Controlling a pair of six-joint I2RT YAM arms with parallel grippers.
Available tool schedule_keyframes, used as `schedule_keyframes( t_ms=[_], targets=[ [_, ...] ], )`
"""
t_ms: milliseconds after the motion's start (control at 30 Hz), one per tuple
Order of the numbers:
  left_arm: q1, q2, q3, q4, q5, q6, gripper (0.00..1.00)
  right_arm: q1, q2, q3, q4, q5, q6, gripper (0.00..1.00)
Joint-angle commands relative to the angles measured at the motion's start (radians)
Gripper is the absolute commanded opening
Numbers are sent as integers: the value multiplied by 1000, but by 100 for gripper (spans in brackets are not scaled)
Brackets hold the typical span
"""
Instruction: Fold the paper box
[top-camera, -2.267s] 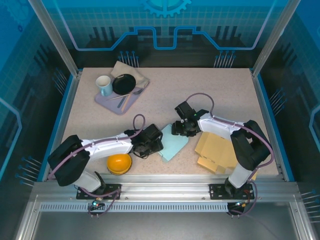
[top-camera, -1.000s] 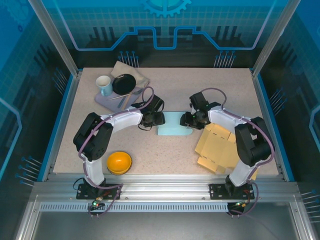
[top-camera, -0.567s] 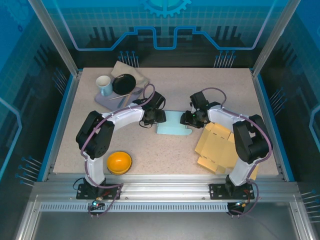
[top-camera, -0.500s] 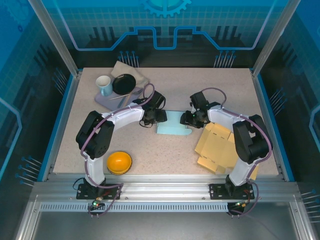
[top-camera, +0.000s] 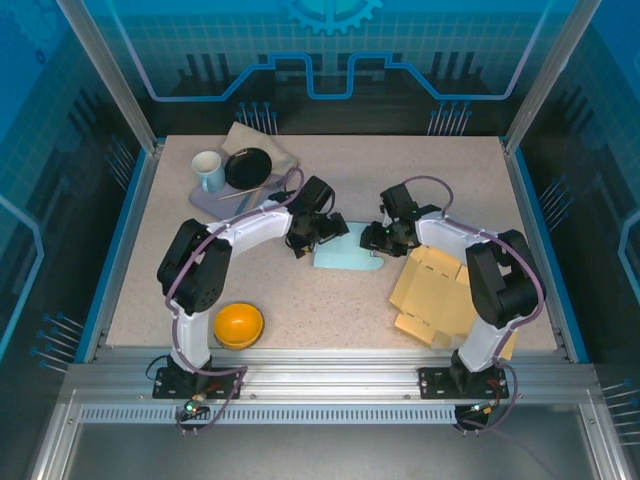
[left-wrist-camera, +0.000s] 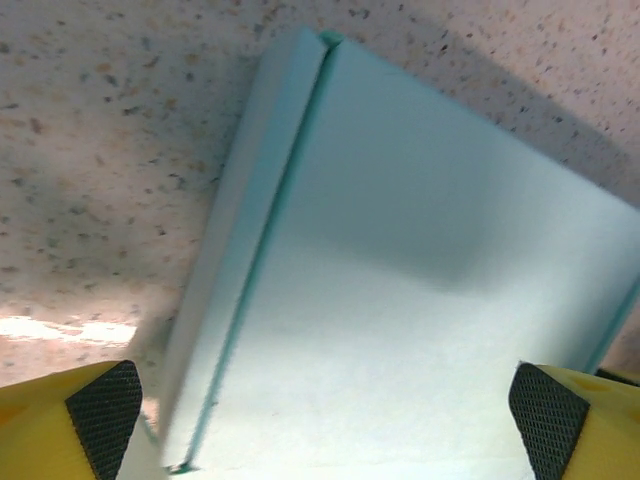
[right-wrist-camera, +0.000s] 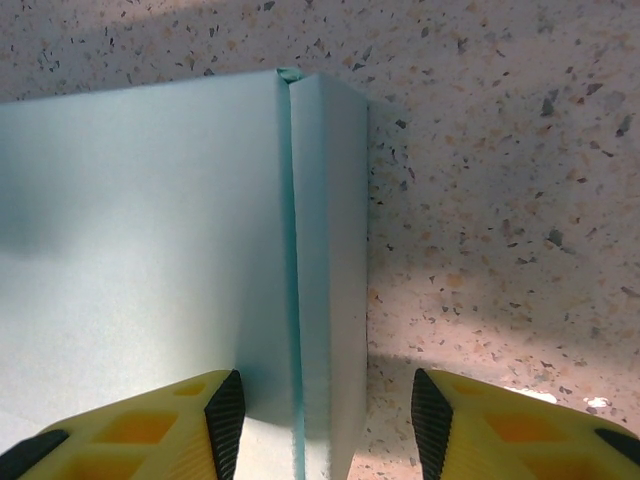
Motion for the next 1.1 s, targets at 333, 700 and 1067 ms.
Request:
schedule_keyframes(
  t_ms=[333, 700, 1067],
  targets=[
    [-38, 46, 84, -186, 45, -150, 99, 2, -5, -25, -18, -2, 11, 51],
    [-55, 92, 202, -365, 7, -217, 99, 11, -6, -22, -20, 2, 23, 51],
    [-56, 120, 176, -336, 30, -311, 99, 16, -15, -26, -27, 7, 21, 51]
  ],
)
